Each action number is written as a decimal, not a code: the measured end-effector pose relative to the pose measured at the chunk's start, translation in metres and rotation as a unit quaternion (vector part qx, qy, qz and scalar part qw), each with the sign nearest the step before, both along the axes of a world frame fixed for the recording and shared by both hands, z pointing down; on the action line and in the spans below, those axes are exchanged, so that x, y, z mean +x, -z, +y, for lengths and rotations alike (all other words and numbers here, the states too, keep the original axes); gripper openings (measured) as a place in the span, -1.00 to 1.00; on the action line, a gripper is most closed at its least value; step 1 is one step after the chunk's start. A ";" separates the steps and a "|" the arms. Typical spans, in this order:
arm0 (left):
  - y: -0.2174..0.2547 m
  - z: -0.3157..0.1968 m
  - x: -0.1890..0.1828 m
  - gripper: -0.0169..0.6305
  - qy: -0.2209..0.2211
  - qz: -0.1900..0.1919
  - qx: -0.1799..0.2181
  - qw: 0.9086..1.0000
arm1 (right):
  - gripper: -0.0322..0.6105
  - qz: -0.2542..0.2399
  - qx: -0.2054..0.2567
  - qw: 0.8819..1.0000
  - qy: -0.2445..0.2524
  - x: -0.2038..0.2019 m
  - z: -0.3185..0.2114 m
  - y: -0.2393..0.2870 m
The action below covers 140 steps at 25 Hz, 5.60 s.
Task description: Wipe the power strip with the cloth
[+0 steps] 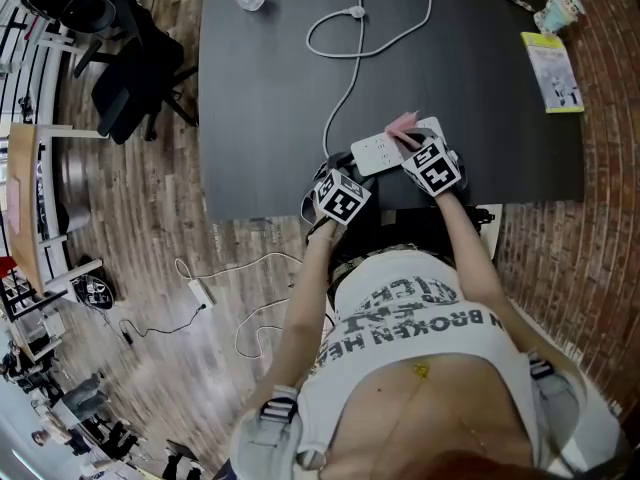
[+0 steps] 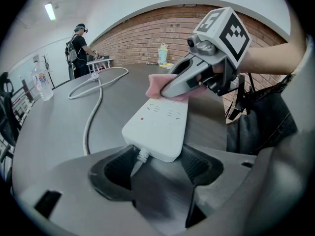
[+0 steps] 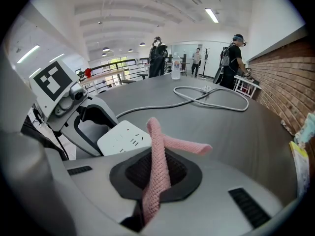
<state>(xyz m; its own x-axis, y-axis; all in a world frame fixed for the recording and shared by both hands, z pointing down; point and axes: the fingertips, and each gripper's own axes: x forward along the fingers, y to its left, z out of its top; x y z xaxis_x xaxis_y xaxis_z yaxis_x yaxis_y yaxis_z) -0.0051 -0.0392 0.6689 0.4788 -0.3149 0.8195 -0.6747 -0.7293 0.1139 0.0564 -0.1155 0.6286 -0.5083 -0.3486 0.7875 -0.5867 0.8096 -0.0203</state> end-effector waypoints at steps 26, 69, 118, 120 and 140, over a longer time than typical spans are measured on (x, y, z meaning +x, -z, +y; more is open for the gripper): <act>0.000 -0.002 0.000 -0.07 -0.001 -0.002 -0.003 1.000 | -0.85 0.017 0.000 0.999 -0.047 0.044 -0.016 0.001; -0.001 -0.001 0.000 -0.07 -0.002 -0.002 -0.003 1.000 | -0.85 0.036 0.021 0.990 -0.136 0.102 -0.031 0.000; -0.002 0.000 0.002 -0.07 -0.003 0.000 0.000 1.000 | -0.85 -0.021 -0.038 0.996 0.083 -0.056 0.066 0.001; -0.002 -0.001 0.001 -0.07 -0.003 0.000 0.000 1.000 | -0.85 -0.023 -0.037 0.996 0.077 -0.053 0.064 0.001; -0.002 -0.001 0.001 -0.07 -0.004 0.001 0.001 1.000 | -0.85 -0.012 -0.024 1.000 -0.003 -0.002 0.040 0.001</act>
<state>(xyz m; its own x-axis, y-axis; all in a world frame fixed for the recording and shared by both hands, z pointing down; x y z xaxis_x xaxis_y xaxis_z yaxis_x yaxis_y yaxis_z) -0.0044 -0.0398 0.6708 0.4828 -0.3125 0.8181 -0.6682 -0.7352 0.1135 0.0541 -0.0751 0.6281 -0.5256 -0.3134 0.7909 -0.5901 0.8040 -0.0736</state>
